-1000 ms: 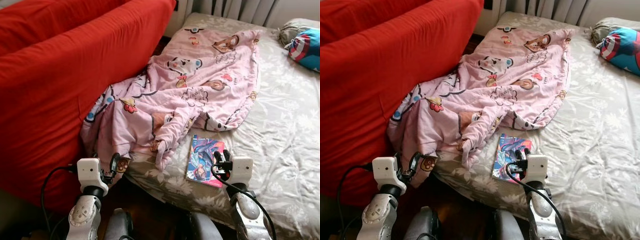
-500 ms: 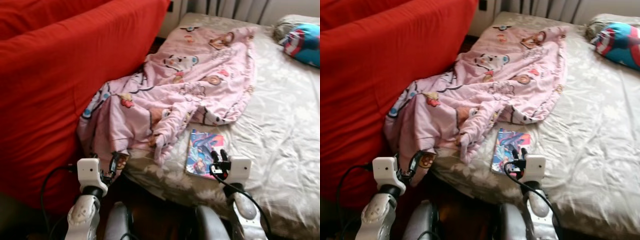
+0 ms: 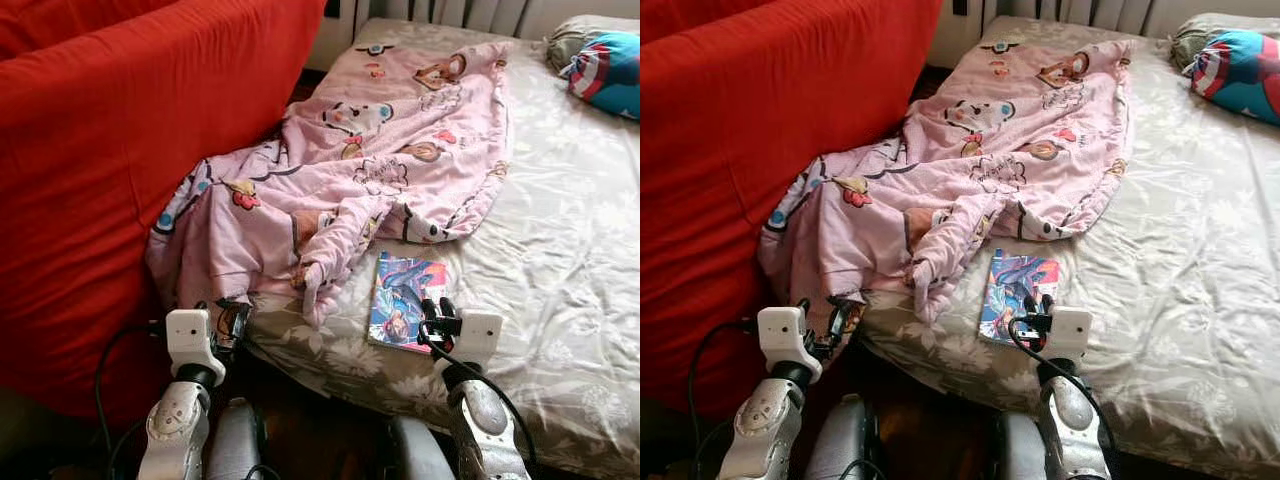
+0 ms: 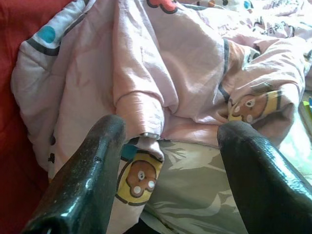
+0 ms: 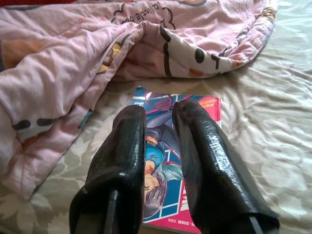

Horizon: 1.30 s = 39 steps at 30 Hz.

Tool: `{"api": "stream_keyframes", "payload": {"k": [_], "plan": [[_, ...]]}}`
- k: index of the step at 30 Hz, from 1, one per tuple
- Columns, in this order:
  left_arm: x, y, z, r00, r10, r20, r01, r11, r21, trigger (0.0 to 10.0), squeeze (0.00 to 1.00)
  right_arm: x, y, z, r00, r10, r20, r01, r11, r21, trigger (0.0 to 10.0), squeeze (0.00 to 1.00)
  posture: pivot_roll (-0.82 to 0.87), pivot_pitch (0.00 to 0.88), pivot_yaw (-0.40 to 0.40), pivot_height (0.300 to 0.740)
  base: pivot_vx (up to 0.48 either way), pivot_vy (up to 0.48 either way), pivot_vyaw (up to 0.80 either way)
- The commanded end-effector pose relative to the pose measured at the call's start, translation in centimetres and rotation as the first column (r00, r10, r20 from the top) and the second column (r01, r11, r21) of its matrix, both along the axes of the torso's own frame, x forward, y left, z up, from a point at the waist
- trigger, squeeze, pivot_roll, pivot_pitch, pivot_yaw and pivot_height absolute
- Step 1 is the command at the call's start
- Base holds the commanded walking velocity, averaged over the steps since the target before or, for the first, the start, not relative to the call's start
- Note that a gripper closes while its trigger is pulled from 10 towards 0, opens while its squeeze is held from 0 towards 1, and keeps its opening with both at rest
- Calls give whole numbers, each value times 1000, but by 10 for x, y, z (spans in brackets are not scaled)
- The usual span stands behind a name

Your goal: Clean up the room

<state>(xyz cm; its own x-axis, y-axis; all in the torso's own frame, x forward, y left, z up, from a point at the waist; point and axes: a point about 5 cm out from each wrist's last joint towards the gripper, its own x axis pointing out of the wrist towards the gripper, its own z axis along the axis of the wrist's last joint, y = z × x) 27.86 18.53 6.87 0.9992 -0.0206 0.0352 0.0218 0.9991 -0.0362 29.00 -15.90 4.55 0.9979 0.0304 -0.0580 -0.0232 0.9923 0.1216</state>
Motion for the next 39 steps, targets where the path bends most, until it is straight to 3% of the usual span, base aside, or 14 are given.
{"api": "stream_keyframes", "payload": {"k": [1, 4, 34, 39], "plan": [[-4, 3, -4, 1000, 7, -20, -7, 1000, 3, 10000, 0, -1, -4, -2, 1000, -14, -18, 14, 1000, -1, 10000, 0, -31, 252, -6, 602, 0, 0, 0], [-4, 3, -4, 1000, 10, -18, -10, 1000, 1, 10000, 0, -1, -5, -2, 1000, -20, -12, 20, 1000, -3, 10000, 0, -29, 253, -7, 582, 0, 0, 0], [-3, 0, -4, 1000, 6, -16, -6, 1000, -6, 10000, 0, 2, -2, -1, 1000, 8, -18, -7, 1000, 30, 10000, 0, -22, 258, -9, 582, 0, 0, 0], [-3, -1, -4, 1000, 1, -17, -1, 1000, -10, 10000, 0, 2, -3, 1, 1000, 6, 2, -6, 999, 36, 10000, 0, -21, 258, -10, 582, 0, 0, -554]]}}
